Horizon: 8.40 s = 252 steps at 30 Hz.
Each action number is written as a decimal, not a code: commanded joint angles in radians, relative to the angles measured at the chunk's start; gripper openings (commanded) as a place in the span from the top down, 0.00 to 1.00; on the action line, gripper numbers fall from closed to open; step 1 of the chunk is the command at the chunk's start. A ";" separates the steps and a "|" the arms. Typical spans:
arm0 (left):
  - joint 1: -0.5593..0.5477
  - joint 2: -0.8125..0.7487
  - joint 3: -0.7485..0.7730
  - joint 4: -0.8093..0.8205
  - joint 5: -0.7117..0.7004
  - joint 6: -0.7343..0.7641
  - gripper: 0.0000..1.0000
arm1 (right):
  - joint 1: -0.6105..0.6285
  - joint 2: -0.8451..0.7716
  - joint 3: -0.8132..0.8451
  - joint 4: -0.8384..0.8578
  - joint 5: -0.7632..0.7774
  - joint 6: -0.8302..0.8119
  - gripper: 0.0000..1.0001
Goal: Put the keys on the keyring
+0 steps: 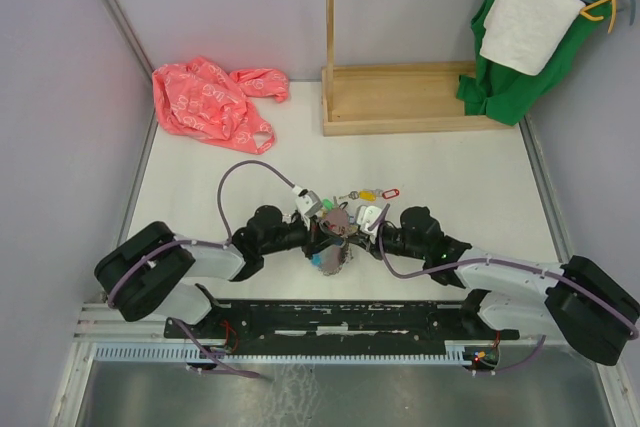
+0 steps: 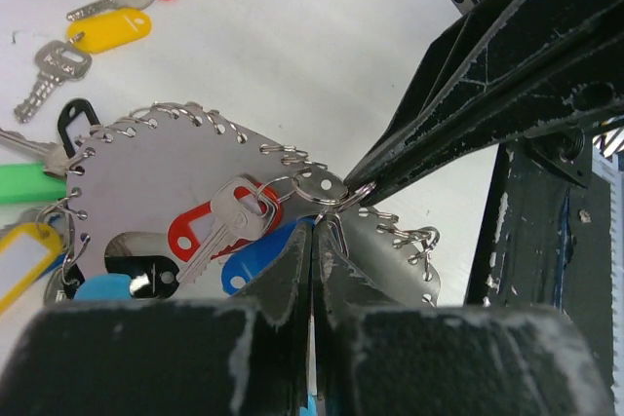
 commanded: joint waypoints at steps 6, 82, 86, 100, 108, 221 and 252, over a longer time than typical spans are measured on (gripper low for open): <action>0.004 0.119 -0.025 0.163 -0.054 -0.175 0.89 | -0.001 0.077 0.013 0.363 -0.036 -0.081 0.99; -0.016 0.042 -0.080 -0.077 -0.101 -0.140 0.65 | 0.110 0.448 0.533 -0.782 0.294 0.382 0.75; -0.016 0.039 -0.083 -0.077 -0.100 -0.140 0.65 | 0.111 0.452 0.526 -0.778 0.307 0.372 0.77; -0.018 0.031 -0.090 -0.085 -0.102 -0.137 0.65 | 0.111 0.369 0.516 -0.755 0.315 0.334 0.73; -0.018 0.029 -0.092 -0.085 -0.103 -0.139 0.65 | 0.111 0.382 0.505 -0.727 0.296 0.338 0.71; -0.021 0.097 0.005 0.258 0.231 0.338 0.70 | 0.111 0.043 0.344 -0.569 0.081 -0.269 0.99; -0.019 0.027 -0.023 0.211 0.137 0.269 0.97 | 0.065 0.060 0.334 -0.607 0.104 -0.237 0.70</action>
